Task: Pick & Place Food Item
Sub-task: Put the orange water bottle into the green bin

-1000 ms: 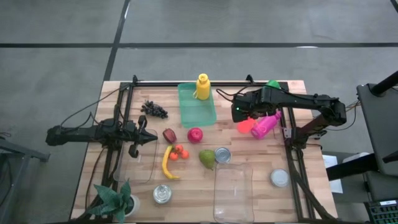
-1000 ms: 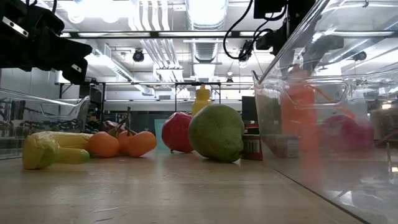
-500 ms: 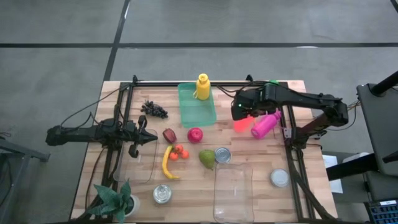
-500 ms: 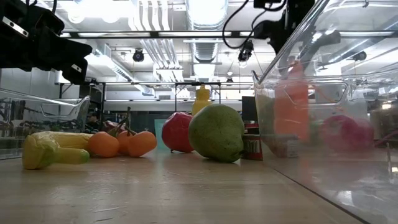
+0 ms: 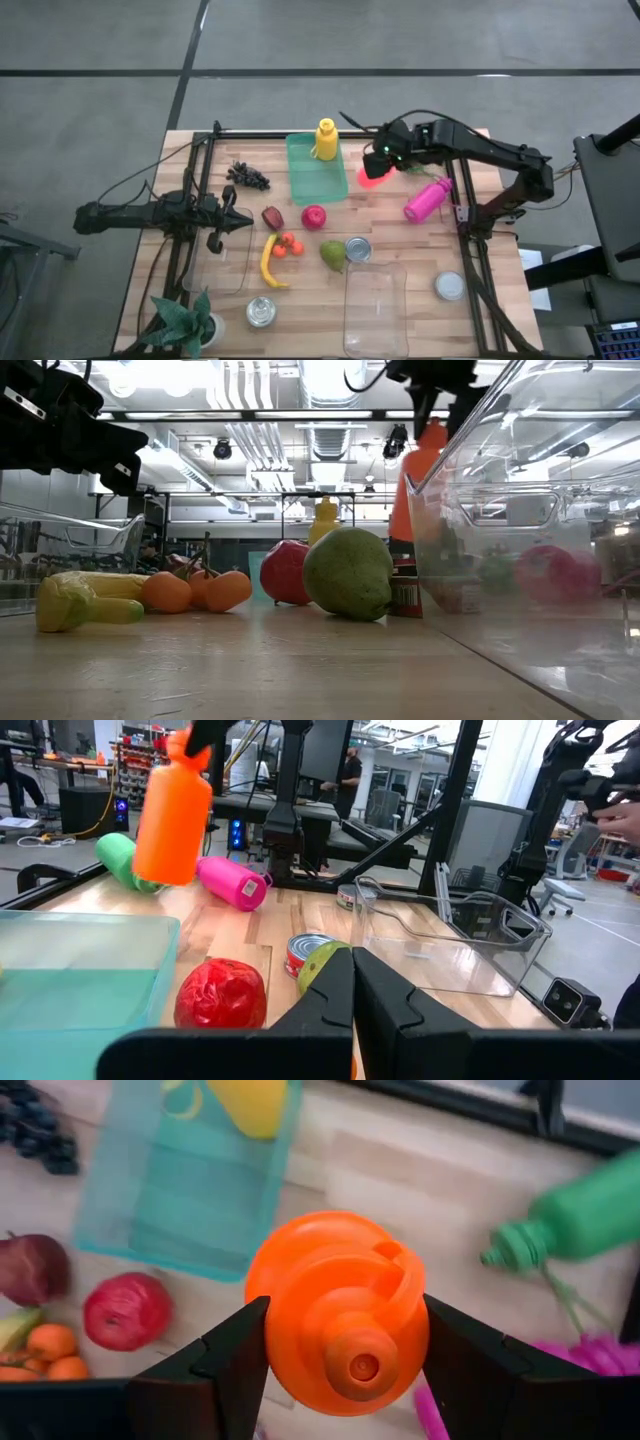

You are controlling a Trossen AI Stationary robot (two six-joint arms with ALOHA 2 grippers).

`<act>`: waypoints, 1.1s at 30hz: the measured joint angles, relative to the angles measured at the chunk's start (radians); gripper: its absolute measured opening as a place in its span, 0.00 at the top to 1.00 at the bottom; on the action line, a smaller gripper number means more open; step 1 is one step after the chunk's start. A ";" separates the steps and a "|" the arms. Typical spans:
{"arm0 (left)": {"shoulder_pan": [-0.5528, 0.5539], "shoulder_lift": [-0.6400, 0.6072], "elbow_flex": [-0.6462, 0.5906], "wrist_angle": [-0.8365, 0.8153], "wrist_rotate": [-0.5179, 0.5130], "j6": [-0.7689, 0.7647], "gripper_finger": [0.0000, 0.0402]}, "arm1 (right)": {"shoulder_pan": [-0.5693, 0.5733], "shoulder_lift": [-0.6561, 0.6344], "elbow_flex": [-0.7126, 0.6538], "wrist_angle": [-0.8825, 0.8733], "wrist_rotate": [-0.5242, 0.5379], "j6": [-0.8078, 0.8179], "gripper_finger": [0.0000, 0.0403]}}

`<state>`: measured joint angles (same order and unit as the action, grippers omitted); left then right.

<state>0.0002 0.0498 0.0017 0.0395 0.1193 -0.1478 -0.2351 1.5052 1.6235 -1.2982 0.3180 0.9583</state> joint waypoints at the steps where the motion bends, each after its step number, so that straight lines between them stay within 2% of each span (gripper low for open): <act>1: 0.000 0.000 0.000 0.000 0.000 0.000 1.00 | -0.004 0.016 0.024 0.000 0.000 -0.025 0.46; 11: 0.000 0.000 0.000 0.000 0.000 0.000 1.00 | -0.044 0.244 0.331 -0.049 -0.001 -0.266 0.46; 19: 0.000 0.000 0.000 0.000 0.000 0.000 1.00 | -0.058 0.421 0.573 -0.081 -0.001 -0.335 0.46; 27: 0.000 0.000 0.000 0.000 0.000 0.000 1.00 | -0.062 0.549 0.734 -0.079 -0.005 -0.359 0.46; 33: 0.000 0.000 0.000 0.000 0.000 0.000 1.00 | -0.068 0.553 0.728 -0.037 -0.059 -0.379 0.46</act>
<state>0.0005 0.0498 0.0020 0.0391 0.1193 -0.1478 -0.3026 2.0580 2.3516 -1.3349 0.2594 0.5789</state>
